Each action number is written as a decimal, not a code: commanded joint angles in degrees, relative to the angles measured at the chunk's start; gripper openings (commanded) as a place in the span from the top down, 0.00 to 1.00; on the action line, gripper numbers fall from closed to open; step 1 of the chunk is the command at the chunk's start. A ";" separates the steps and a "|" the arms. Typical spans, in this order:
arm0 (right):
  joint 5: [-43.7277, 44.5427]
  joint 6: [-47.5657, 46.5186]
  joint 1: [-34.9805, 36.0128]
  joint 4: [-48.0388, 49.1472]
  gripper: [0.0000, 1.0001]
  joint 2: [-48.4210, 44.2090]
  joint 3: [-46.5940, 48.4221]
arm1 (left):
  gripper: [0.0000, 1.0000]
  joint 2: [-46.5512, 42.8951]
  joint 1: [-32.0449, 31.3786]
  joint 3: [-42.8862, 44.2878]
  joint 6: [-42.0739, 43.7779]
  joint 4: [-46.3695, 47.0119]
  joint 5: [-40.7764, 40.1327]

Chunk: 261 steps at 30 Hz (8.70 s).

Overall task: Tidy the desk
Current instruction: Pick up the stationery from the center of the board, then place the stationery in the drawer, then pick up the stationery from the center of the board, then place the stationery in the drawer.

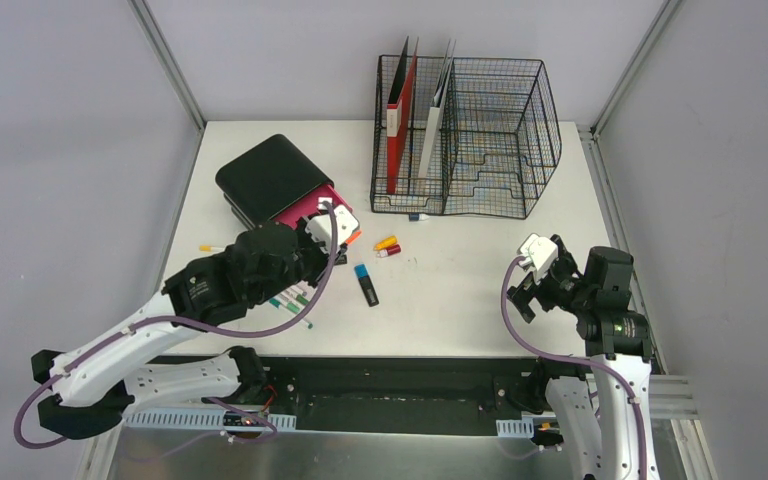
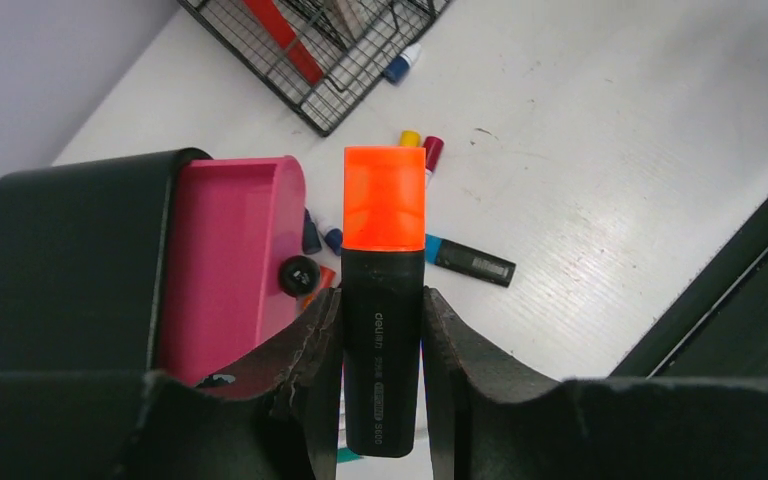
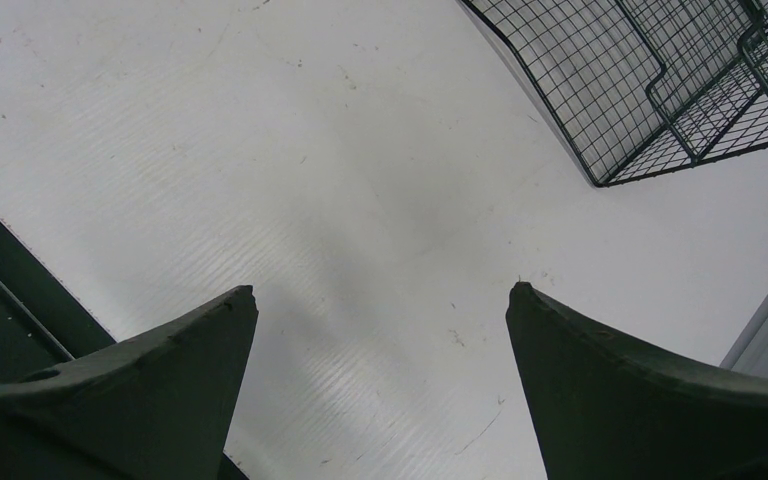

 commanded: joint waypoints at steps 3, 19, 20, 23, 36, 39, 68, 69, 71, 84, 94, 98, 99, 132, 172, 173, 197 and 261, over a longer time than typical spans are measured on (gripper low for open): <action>-1.52 -1.13 -0.57 0.74 0.01 -0.56 0.31 | 1.00 1.56 1.32 4.14 12.02 -2.11 -5.88; -2.60 -1.45 -2.01 0.38 0.01 -0.38 0.25 | 1.00 4.40 35.52 -6.84 7.36 14.16 22.30; -2.69 -1.52 -2.02 0.35 0.01 -0.37 0.20 | 1.00 4.60 35.93 -7.04 7.40 14.24 22.82; -2.74 -1.78 -2.03 0.12 0.01 -0.01 0.22 | 1.00 5.33 36.37 -7.28 8.45 14.25 21.98; -3.01 -2.01 -2.29 -0.23 0.01 -0.52 0.32 | 0.99 8.43 38.30 -7.89 7.38 14.84 18.46; -3.10 -2.00 -2.29 -0.19 0.01 -0.60 0.34 | 0.84 8.40 38.30 -8.08 6.59 14.94 16.83; -4.99 -3.14 -2.73 -1.36 0.01 0.68 0.23 | 0.01 0.05 38.54 -10.27 -6.84 19.22 35.61; -4.99 -3.14 -2.73 -1.33 0.01 0.72 0.23 | 0.01 0.22 38.58 -10.38 -8.93 19.70 38.09; -5.03 -3.23 -2.73 -1.48 0.01 0.85 0.23 | 0.01 1.03 38.56 -9.79 -12.94 19.44 43.17; -4.94 -3.32 -2.80 -1.54 0.01 0.64 0.14 | 0.15 -1.99 33.11 -21.87 -36.82 28.36 46.89; -4.94 -3.41 -2.98 -1.58 0.01 0.25 0.14 | 0.20 5.82 5.25 -24.46 -47.61 24.15 -2.38; -5.12 -3.58 -2.99 -1.77 0.01 0.24 0.18 | 0.20 16.19 -1.24 -17.97 -55.83 15.99 -15.82; -5.12 -3.58 -3.04 -1.74 0.01 0.21 0.22 | 0.20 18.93 -2.62 -15.73 -58.00 12.83 -18.63; 18.85 23.48 -3.17 14.77 0.01 14.15 1.19 | 0.21 46.86 -6.46 -3.17 -68.75 1.78 -27.68; 18.11 19.20 -3.09 9.64 0.01 21.05 3.14 | 0.90 56.27 3.91 -7.76 -61.36 16.23 -16.58; 18.09 19.18 -3.10 9.61 0.01 20.98 3.14 | 0.94 56.13 3.88 -7.72 -60.96 16.19 -16.34; 16.94 18.74 -3.09 9.41 0.01 19.98 3.04 | 1.00 27.42 2.77 -6.34 -25.76 13.19 4.41; 14.06 16.21 -2.38 7.35 0.01 19.43 3.37 | 1.00 14.96 45.96 -3.41 -10.05 9.06 32.46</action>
